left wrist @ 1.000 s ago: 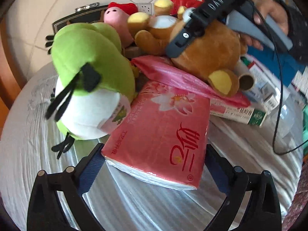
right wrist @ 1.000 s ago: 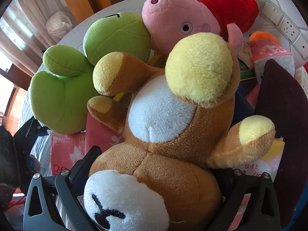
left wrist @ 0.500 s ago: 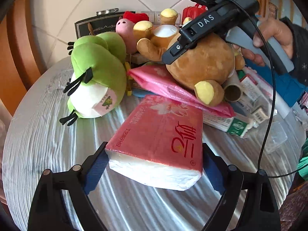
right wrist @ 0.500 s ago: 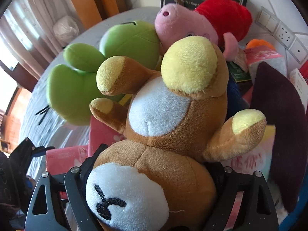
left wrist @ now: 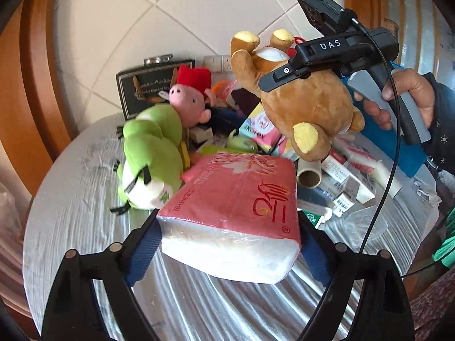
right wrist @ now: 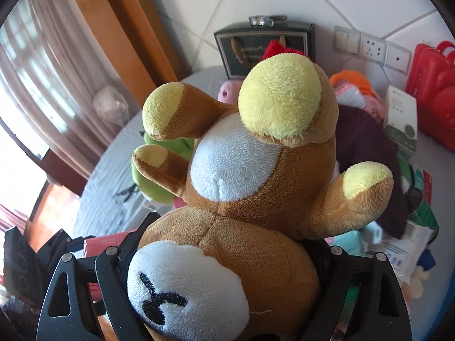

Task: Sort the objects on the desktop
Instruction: 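Carry the bear and tissue pack over the blue crate and release them, then move both open tools back toward the table pile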

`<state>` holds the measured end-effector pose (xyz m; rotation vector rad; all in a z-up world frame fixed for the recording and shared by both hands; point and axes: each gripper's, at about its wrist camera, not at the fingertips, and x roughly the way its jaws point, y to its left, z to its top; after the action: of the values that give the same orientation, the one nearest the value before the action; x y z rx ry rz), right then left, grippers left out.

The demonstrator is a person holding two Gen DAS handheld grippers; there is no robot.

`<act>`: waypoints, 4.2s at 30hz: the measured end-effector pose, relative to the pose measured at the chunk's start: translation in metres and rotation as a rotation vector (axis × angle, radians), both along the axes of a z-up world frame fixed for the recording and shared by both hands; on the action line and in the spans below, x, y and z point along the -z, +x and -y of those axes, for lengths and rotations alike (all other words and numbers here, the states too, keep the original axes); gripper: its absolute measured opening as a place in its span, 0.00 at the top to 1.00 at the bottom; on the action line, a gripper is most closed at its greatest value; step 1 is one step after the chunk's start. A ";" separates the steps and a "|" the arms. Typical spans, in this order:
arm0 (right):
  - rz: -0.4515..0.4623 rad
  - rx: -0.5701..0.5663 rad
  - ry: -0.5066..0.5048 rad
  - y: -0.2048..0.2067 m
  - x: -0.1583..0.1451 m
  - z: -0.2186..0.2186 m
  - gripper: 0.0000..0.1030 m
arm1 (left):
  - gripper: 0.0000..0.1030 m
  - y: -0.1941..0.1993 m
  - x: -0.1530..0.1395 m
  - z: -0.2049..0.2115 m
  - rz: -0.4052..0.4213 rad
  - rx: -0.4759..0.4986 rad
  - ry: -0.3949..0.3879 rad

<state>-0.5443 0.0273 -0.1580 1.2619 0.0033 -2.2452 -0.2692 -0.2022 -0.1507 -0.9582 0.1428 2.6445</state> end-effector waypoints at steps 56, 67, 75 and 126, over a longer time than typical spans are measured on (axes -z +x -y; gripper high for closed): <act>-0.511 0.953 -0.066 0.262 -0.224 -0.612 0.00 | 0.04 -0.062 -0.262 -0.575 -0.424 0.409 0.112; -0.563 0.882 0.117 0.279 -0.198 -0.541 0.00 | 0.04 -0.036 -0.234 -0.532 -0.392 0.315 0.080; -0.608 0.897 0.182 0.300 -0.204 -0.488 0.00 | 0.04 -0.020 -0.218 -0.480 -0.370 0.250 0.079; -0.215 0.120 0.174 0.177 0.022 -0.170 0.00 | 0.04 0.045 -0.037 -0.136 -0.065 -0.308 -0.066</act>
<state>-0.3673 0.1977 -0.1804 1.1262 0.2134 -2.5205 -0.2243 -0.0658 -0.1136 -0.9847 0.1053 2.9708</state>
